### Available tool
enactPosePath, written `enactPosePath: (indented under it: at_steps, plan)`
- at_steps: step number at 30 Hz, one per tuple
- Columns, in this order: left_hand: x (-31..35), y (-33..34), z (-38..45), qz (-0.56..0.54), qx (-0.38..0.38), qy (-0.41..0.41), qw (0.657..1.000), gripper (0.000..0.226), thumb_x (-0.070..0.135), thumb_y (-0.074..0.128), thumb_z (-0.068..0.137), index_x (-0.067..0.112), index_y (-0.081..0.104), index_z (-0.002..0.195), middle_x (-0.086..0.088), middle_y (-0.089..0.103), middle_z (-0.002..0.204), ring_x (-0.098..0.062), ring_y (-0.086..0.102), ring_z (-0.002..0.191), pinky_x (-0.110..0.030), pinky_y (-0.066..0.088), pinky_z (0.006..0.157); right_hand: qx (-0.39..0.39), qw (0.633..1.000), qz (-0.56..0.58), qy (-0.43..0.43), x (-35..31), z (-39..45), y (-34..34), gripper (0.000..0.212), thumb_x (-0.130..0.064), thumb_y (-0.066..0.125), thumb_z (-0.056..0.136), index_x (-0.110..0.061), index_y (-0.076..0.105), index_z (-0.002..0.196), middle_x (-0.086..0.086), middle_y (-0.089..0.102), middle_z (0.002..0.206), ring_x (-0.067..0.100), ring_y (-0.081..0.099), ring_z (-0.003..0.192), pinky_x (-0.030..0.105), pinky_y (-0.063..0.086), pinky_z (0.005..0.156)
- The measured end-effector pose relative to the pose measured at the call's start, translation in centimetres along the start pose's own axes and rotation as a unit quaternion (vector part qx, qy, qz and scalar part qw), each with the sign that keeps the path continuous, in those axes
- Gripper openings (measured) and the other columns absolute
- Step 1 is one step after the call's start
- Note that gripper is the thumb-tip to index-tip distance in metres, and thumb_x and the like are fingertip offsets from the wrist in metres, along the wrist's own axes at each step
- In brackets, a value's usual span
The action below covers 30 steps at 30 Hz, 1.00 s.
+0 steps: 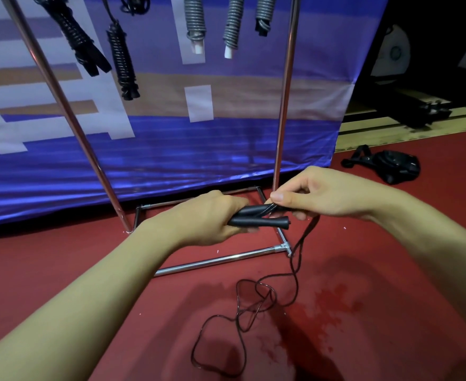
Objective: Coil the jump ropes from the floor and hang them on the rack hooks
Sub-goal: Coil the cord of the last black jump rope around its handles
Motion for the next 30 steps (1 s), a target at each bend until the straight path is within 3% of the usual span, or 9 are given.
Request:
enactPosePath:
  at_steps: [3,6,8,12,16,20,24,27,30]
  plan:
    - [0.7,-0.2,0.0,-0.009,0.007,0.017,1.000,0.015,0.041,0.064,0.097,0.032,0.060,0.086,0.009,0.059,0.068,-0.009,0.054,0.061,-0.034,0.045,0.060,-0.036,0.998,0.049,-0.020,-0.3,0.0,0.1,0.047,-0.051,0.050,0.100,-0.016,0.080,0.093,0.015,0.073,0.083,0.021,0.055,0.067,0.027,0.041,0.064]
    - [1.8,-1.0,-0.1,-0.036,0.042,0.048,0.997,0.030,0.028,0.068,0.098,0.043,0.051,0.078,0.011,0.055,0.064,-0.006,0.051,0.059,-0.021,0.033,0.056,-0.048,0.982,0.182,-0.009,0.4,0.2,0.5,0.042,-0.048,0.053,0.093,-0.016,0.078,0.081,0.010,0.071,0.075,0.014,0.056,0.062,0.021,0.044,0.059]
    - [2.0,-1.5,-0.3,-0.080,0.069,0.048,0.993,0.020,0.026,0.070,0.098,0.037,0.061,0.083,0.009,0.058,0.065,-0.007,0.051,0.058,-0.016,0.032,0.054,-0.013,0.949,0.313,0.017,1.7,0.7,1.3,0.039,-0.053,0.055,0.085,-0.017,0.069,0.075,0.004,0.056,0.070,0.011,0.048,0.059,0.019,0.045,0.057]
    - [-0.2,-1.9,-0.5,-0.129,0.123,-0.002,0.984,0.024,0.026,0.071,0.097,0.038,0.059,0.080,0.014,0.056,0.063,-0.006,0.046,0.054,-0.016,0.033,0.053,0.074,0.912,0.405,0.003,3.2,2.0,3.0,0.034,-0.037,0.041,0.108,-0.008,0.056,0.098,0.010,0.040,0.074,0.017,0.042,0.063,0.029,0.053,0.068]
    - [-2.4,-2.5,-0.6,-0.136,0.175,-0.068,0.973,0.024,0.032,0.068,0.097,0.038,0.057,0.077,0.009,0.056,0.063,-0.008,0.047,0.056,-0.020,0.036,0.055,0.196,0.946,0.255,0.030,3.0,2.2,2.9,0.017,-0.034,0.037,0.111,-0.021,0.047,0.114,0.000,0.045,0.080,0.006,0.035,0.051,0.028,0.039,0.054]
    - [-4.2,-3.6,-0.9,-0.090,0.238,-0.148,0.956,0.016,0.032,0.064,0.100,0.018,0.065,0.090,0.000,0.064,0.071,-0.027,0.060,0.072,-0.035,0.043,0.066,0.182,0.982,-0.045,0.000,0.4,1.9,4.5,0.033,-0.032,0.040,0.109,-0.024,0.042,0.141,0.002,0.063,0.112,0.012,0.062,0.091,0.032,0.041,0.086]
    - [-5.2,-3.0,-1.2,0.019,0.205,-0.223,0.953,0.011,0.020,0.057,0.093,0.024,0.049,0.089,-0.010,0.062,0.084,-0.044,0.058,0.088,-0.039,0.037,0.068,0.226,0.969,-0.103,0.002,-1.3,1.3,2.9,0.024,-0.031,0.044,0.107,-0.023,0.067,0.106,-0.021,0.060,0.063,0.003,0.053,0.060,0.022,0.040,0.063]
    - [-5.2,-2.6,-1.1,0.072,0.171,-0.241,0.953,0.007,0.022,0.057,0.095,0.022,0.053,0.101,-0.010,0.054,0.089,-0.046,0.059,0.093,-0.040,0.038,0.071,0.231,0.960,-0.160,0.013,-1.1,0.9,1.8,0.030,-0.036,0.042,0.105,-0.026,0.065,0.090,-0.009,0.065,0.068,0.011,0.059,0.064,0.035,0.047,0.069]
    - [-4.9,-1.9,-0.9,0.129,0.127,-0.255,0.950,0.019,0.027,0.059,0.099,0.019,0.058,0.116,-0.016,0.058,0.101,-0.046,0.061,0.102,-0.041,0.040,0.075,0.197,0.938,-0.283,0.039,-1.1,0.6,2.1,0.032,-0.042,0.035,0.106,-0.026,0.061,0.095,-0.003,0.061,0.092,0.030,0.064,0.088,0.045,0.053,0.080]
Point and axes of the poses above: each hand's wrist, its own z-axis towards the middle knuckle, its own y-axis out of the palm, x = y × z, the point moved 9 cm from there along z, towards the middle knuckle
